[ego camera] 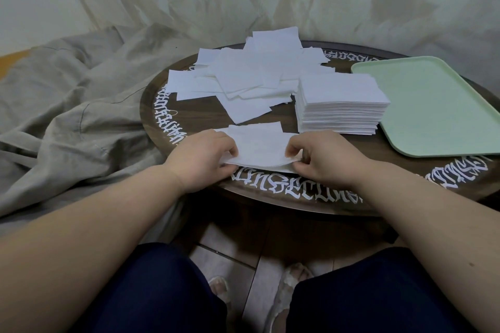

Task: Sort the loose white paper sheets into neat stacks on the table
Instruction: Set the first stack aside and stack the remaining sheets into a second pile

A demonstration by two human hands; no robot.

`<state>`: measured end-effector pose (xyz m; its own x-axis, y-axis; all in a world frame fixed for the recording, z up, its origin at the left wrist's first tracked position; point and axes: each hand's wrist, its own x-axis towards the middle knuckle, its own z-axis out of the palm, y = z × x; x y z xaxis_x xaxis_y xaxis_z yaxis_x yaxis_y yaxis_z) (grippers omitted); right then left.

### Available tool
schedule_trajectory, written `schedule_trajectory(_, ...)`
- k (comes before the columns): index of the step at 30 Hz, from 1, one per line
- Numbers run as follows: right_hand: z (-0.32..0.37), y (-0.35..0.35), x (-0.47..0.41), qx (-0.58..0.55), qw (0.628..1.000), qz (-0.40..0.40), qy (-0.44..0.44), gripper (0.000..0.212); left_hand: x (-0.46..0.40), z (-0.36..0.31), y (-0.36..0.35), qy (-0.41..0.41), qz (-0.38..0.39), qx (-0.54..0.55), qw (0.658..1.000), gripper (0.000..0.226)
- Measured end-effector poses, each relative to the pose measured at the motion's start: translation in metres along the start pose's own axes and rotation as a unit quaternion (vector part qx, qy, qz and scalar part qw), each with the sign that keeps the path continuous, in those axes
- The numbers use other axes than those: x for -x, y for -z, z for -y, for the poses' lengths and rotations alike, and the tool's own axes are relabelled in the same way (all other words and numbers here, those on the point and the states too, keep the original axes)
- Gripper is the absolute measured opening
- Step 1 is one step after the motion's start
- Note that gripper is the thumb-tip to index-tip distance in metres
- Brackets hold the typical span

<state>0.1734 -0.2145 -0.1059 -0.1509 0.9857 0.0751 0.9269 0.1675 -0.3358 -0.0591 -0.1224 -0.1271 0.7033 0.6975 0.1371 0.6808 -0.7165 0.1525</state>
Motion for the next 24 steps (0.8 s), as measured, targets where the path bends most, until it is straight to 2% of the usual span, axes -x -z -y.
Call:
schedule_trajectory(8,-0.008,-0.001,0.001,-0.008,0.999,0.033,-0.040,0.011,0.002,-0.003,0.002,0.016,-0.004,0.018,1.000,0.018)
schedule_trajectory(12,-0.009,-0.003,0.000,0.008,0.998,0.054,-0.041,0.013,0.003,-0.003,0.002,-0.004,-0.022,0.026,0.999,0.016)
schedule_trajectory(17,0.002,0.004,0.000,0.067,0.996,0.050,-0.024,0.033,0.001,-0.002,0.004,0.012,-0.064,0.060,0.996,0.014)
schedule_trajectory(21,0.006,0.008,-0.010,0.049,0.997,-0.064,-0.018,0.012,-0.004,-0.001,0.009,0.050,-0.144,0.102,0.983,0.007)
schedule_trajectory(24,0.013,0.014,-0.029,0.020,0.975,-0.220,0.000,0.006,-0.010,0.004,0.018,0.062,-0.262,0.121,0.955,0.006)
